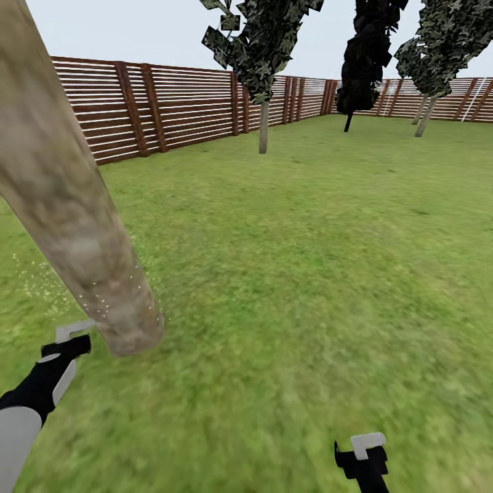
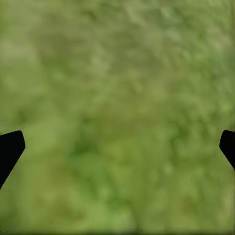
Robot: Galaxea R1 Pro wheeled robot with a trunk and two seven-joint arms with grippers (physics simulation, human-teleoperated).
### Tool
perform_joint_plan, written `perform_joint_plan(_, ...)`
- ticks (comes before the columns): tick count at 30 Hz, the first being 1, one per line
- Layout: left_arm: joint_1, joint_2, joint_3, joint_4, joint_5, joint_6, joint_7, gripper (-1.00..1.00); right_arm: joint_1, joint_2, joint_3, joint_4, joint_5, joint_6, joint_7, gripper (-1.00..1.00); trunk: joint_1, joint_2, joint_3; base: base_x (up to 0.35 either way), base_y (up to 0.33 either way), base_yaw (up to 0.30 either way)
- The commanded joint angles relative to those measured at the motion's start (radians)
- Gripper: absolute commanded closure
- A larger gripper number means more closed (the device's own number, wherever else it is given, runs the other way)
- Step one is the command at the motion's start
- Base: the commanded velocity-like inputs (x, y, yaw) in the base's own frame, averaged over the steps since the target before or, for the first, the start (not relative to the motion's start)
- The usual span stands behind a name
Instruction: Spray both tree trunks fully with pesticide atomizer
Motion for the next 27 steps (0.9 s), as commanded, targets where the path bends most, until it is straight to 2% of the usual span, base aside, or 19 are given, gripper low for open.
perform_joint_plan(1,0.0,0.001,0.0,-0.016,0.01,0.005,0.003,1.0,-0.001,0.0,-0.008,0.001,0.011,-0.003,-0.003,-1.0,0.0,0.0,-0.001,-0.004,-0.001,0.0)
perform_joint_plan(3,0.0,0.002,0.029,-0.03,0.011,0.005,0.002,1.0,-0.001,0.0,-0.008,0.001,0.011,-0.003,-0.002,-1.0,0.0,0.0,-0.001,-0.001,0.0,0.0)
perform_joint_plan(5,0.0,0.0,0.081,-0.082,0.012,0.008,-0.006,1.0,-0.001,0.0,-0.008,0.001,0.011,-0.003,-0.002,-1.0,0.0,0.0,-0.001,0.0,0.0,0.0)
perform_joint_plan(7,0.0,-0.001,0.1,-0.118,0.012,0.017,-0.012,1.0,-0.001,0.0,-0.008,0.001,0.011,-0.003,-0.002,-1.0,0.0,0.0,-0.001,0.0,0.0,0.0)
perform_joint_plan(13,0.002,-0.004,0.101,-0.13,0.011,0.02,-0.013,1.0,-0.001,0.0,-0.008,0.001,0.011,-0.003,-0.002,-1.0,0.0,0.0,-0.001,0.0,-0.041,0.0)
perform_joint_plan(20,0.035,-0.03,0.095,-0.175,0.009,0.022,-0.013,1.0,-0.001,0.0,-0.008,0.001,0.011,-0.003,-0.001,-1.0,0.0,0.0,-0.001,0.001,-0.258,0.0)
perform_joint_plan(27,0.035,-0.03,0.093,-0.175,0.009,0.023,-0.013,1.0,-0.001,0.0,-0.008,0.001,0.011,-0.003,-0.001,-1.0,0.0,0.0,-0.001,0.086,-0.255,0.0)
